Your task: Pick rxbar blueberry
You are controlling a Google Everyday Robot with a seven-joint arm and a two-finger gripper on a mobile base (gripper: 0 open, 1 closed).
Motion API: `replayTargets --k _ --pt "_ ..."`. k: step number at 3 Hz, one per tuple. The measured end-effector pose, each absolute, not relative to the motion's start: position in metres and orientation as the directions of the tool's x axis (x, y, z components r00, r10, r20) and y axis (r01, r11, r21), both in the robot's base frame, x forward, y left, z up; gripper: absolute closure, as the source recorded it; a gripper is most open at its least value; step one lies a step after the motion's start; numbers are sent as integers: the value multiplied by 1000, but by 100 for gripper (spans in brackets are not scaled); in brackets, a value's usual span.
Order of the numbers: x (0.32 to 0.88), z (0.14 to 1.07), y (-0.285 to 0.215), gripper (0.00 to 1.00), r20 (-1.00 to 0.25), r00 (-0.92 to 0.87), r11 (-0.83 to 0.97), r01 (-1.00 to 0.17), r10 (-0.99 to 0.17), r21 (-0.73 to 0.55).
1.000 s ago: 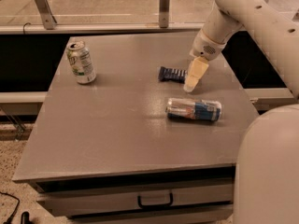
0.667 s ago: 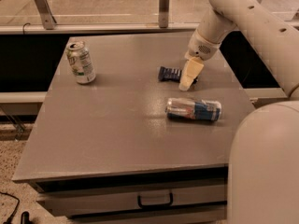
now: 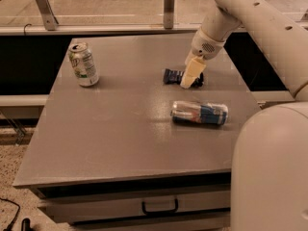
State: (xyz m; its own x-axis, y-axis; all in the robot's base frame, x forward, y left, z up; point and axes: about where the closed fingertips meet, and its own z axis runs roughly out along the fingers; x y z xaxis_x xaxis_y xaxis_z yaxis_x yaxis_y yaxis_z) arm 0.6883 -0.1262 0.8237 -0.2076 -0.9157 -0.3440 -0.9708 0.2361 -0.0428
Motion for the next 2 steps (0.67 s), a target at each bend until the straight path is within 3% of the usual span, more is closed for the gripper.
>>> replayTargets --k 2 --pt "688 836 -126 100 -344 -207 236 -971 -916 -43"
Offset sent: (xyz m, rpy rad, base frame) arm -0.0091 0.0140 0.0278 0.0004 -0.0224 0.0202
